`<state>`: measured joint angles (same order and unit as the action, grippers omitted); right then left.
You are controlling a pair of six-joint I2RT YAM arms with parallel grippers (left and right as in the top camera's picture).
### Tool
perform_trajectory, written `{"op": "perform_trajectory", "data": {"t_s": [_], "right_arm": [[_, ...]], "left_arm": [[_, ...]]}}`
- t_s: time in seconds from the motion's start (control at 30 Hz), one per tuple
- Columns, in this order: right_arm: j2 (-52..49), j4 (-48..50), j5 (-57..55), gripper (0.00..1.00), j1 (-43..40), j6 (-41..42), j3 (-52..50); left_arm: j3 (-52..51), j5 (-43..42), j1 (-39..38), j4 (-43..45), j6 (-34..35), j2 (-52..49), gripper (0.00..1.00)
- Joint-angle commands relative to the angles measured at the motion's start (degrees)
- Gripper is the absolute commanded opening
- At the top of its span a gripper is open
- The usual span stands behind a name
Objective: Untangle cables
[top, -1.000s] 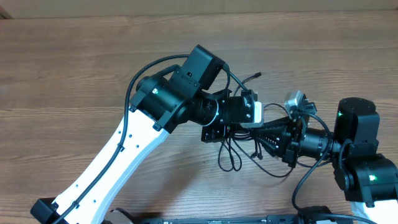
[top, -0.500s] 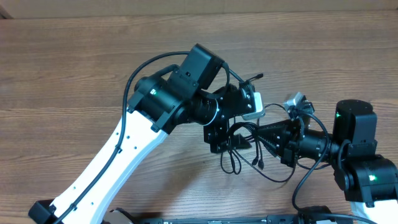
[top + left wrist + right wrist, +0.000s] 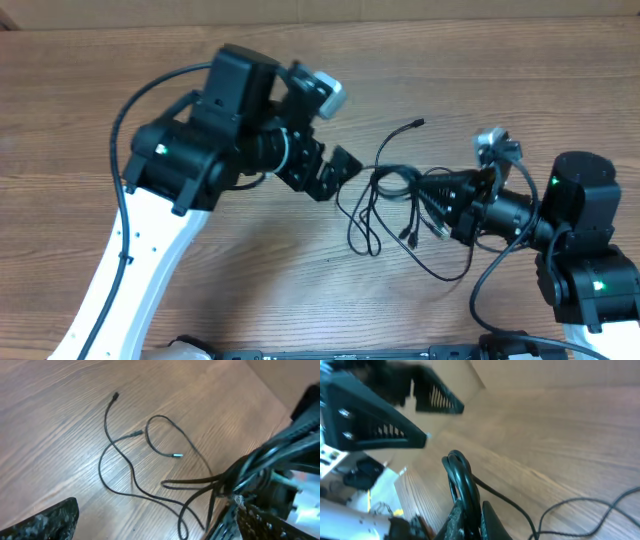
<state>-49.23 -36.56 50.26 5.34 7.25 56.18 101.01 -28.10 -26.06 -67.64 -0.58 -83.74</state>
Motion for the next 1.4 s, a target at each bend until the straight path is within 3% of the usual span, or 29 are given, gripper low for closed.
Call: {"op": "perform_trajectory", "data": {"t_s": [0.0,0.17,0.4,0.7,0.93,1.03,1.1,1.27,1.37], "right_arm": [[0.3,4.1,-0.1,0.04,0.2,10.5,0.0],[0.3,12.5,-0.1,0.04,0.2,19.0,0.0],[0.3,20.9,-0.1,0.04,0.2,27.6,0.0],[0.3,23.9,5.2,0.04,0.2,28.8,0.0],[0.3,30.7,15.6,0.04,0.2,28.8,0.0],[0.3,30.9,17.4,0.04,0.2,28.8,0.0],[0.3,30.9,18.5,0.04,0.2,28.8,0.0],[0.1,30.7,19.5,0.04,0.2,28.7,0.0],[-0.6,30.0,19.5,0.08,0.2,28.3,0.0]], "left_arm": [[1.4,-5.7,0.6,0.7,5.6,0.4,1.0],[1.4,-9.5,0.6,2.4,5.5,0.4,1.0],[1.4,-9.5,0.6,1.4,-1.5,0.4,1.0],[1.4,-18.1,0.5,0.5,-18.8,0.4,1.0],[1.4,-17.9,0.5,-1.4,-28.0,0.4,0.95],[1.4,-17.9,0.5,-1.5,-28.7,0.4,0.81],[1.4,-18.1,0.5,-1.2,-29.3,0.4,0.54],[1.4,-19.9,0.5,-1.1,-29.3,0.4,0.04],[1.4,-20.2,0.5,-1.2,-29.2,0.4,0.04]]}}
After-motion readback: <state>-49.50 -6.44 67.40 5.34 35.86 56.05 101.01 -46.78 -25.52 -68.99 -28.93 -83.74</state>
